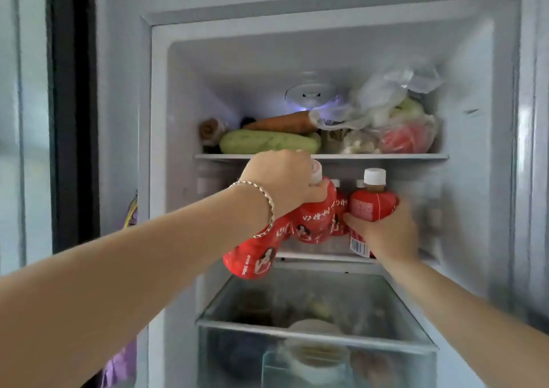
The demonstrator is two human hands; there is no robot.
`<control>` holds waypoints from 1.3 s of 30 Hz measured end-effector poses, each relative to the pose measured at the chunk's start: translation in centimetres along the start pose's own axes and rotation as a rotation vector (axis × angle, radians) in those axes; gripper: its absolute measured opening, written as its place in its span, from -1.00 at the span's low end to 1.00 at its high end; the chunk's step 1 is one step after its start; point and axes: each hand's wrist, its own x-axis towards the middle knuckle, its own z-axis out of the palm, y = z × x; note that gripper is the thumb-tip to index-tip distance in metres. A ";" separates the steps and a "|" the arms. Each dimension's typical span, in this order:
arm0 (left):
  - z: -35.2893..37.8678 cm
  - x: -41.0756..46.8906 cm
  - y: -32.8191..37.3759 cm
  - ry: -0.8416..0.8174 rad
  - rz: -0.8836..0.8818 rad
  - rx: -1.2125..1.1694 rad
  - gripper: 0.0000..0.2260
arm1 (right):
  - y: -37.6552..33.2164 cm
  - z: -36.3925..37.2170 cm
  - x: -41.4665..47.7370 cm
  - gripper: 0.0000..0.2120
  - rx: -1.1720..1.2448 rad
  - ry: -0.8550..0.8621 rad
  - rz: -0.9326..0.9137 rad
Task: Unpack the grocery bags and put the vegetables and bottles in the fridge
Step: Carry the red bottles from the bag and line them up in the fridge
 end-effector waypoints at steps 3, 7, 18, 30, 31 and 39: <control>2.7 2.6 -0.4 -0.029 0.032 0.011 -0.60 | 2.0 0.9 1.9 -0.27 -0.017 0.000 0.044; 5.7 4.3 -0.6 -0.077 0.094 0.008 -0.64 | 3.4 1.2 3.5 -0.27 -0.044 -0.058 0.124; 8.3 5.7 -0.1 0.040 0.214 -0.080 -0.68 | 1.3 4.1 -0.8 -0.19 -0.224 -0.173 -0.496; 11.7 6.0 -3.4 0.303 0.057 -0.410 -0.72 | 1.4 5.7 -0.8 -0.25 -0.247 -0.081 -0.241; 12.2 5.6 -3.6 0.297 0.026 -0.451 -0.75 | 1.5 5.8 -0.6 -0.25 -0.273 -0.096 -0.222; 18.2 1.7 -3.1 0.161 -0.070 -0.653 -0.67 | 1.8 6.8 -1.1 -0.17 -0.617 -0.160 -0.192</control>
